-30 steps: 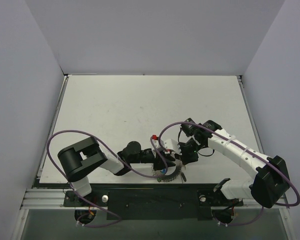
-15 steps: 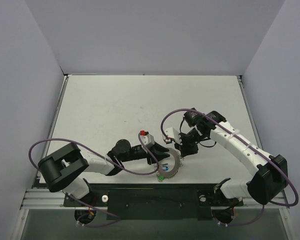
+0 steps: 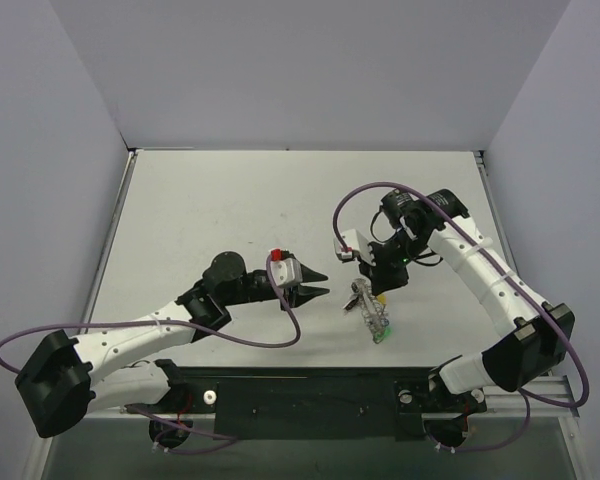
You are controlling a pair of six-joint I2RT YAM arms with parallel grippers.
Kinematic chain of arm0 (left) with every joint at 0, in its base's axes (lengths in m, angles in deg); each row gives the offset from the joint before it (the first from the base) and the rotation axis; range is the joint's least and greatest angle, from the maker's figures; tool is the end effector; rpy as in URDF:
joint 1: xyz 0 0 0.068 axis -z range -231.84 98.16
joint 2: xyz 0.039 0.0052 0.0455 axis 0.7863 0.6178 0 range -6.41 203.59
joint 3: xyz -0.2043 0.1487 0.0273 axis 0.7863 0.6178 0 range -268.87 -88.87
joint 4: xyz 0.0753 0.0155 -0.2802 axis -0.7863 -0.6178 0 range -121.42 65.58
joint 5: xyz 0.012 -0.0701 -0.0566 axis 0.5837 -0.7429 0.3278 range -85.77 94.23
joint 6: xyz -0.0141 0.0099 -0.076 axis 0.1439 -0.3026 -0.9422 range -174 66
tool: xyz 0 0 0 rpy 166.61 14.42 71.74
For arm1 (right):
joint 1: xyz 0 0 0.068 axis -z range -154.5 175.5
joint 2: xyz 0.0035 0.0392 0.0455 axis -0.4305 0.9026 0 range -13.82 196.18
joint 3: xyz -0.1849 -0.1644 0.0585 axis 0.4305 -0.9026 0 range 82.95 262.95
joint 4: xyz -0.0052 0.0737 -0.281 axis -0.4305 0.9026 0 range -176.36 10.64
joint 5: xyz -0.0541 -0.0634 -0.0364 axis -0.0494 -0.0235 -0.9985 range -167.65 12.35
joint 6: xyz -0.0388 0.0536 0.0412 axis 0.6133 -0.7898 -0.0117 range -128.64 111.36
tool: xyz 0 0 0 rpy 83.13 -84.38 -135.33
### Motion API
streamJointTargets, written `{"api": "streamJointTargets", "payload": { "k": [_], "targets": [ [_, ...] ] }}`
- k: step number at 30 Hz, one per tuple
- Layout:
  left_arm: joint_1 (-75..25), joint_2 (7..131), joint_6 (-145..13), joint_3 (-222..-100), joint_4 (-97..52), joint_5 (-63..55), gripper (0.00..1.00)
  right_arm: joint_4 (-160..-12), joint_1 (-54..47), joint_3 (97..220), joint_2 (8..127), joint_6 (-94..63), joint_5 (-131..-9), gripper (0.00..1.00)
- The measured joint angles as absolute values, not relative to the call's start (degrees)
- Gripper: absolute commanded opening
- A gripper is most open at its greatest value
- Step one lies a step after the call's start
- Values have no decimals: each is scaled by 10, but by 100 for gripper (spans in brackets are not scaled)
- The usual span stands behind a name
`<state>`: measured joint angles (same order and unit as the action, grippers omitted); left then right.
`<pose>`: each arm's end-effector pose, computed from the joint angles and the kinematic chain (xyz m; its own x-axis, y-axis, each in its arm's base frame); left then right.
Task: Put the keys on the keyring
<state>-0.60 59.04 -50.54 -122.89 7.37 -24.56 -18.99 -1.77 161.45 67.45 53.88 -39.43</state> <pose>0.1736 -0.2675 0.2442 0.0633 0.0057 -0.9980 0.9829 0.1731 0.0634 0.2516 0.1760 0.2832 0.0994 -0.7330 -0.6730 -0.9940 -0.1045 -0.0329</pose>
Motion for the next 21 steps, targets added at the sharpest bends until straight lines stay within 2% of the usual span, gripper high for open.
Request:
{"api": "streamJointTargets", "payload": {
  "k": [6, 21],
  "targets": [
    [-13, 559, -444, -1235, 5, -279, 40, -141, -18, 1643, 675, 575, -394, 0],
    [-25, 564, -428, -1196, 22, -315, 40, -122, -64, 1693, 670, 614, -398, 0]
  ]
}}
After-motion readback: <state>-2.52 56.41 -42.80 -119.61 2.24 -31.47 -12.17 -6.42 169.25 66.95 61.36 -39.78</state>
